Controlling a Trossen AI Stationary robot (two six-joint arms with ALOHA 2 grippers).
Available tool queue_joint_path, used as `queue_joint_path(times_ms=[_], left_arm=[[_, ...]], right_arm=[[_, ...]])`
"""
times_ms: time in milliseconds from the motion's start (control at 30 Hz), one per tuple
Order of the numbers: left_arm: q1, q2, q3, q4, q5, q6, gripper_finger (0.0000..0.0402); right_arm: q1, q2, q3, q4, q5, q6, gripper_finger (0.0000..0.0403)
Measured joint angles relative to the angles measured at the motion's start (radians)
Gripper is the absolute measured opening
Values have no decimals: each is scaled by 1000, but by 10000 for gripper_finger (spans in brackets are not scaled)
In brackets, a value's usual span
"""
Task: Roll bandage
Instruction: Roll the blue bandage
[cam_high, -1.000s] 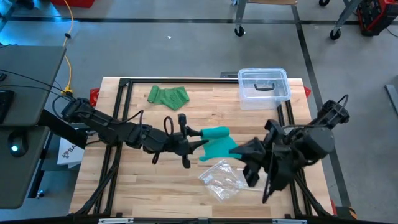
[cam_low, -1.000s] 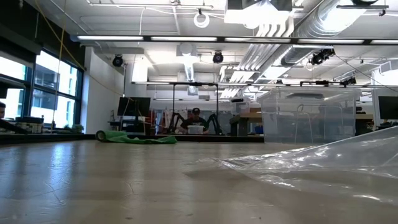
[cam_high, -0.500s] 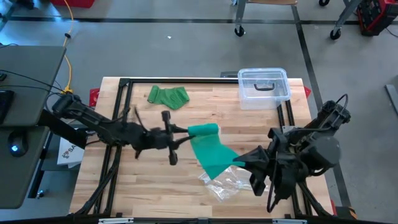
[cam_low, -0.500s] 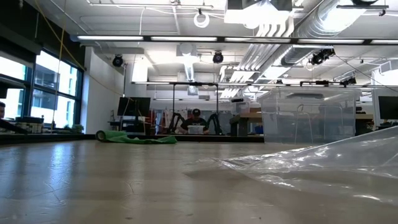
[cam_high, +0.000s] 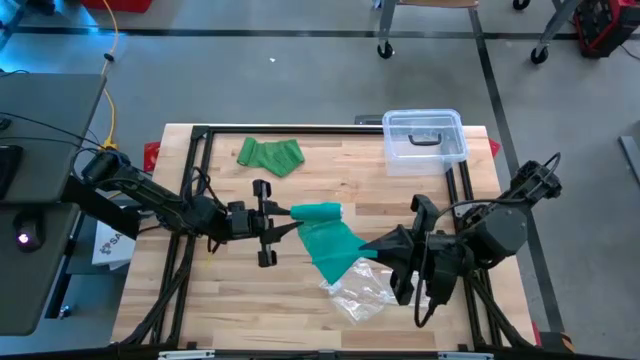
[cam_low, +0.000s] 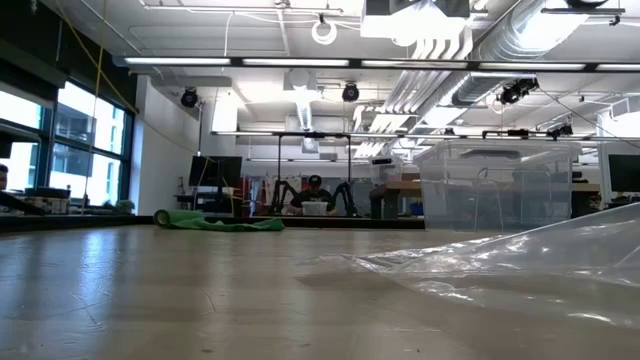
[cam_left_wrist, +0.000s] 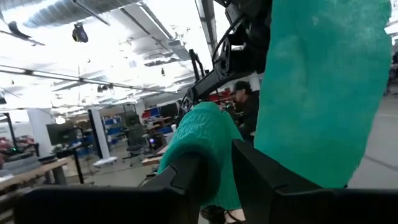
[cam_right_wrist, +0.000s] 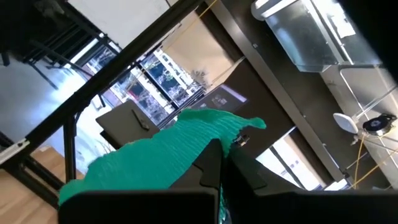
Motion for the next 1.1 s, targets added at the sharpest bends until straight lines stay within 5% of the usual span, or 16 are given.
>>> queue_joint_path(times_ms=[400,1100], left_arm=[[0,-2,1,-99,43,93,188],[1,-9,1,-129,123,99,285]], right_arm=[[2,0,0,17,25,-37,0],[-5,0,0,-21,75,-12,0]])
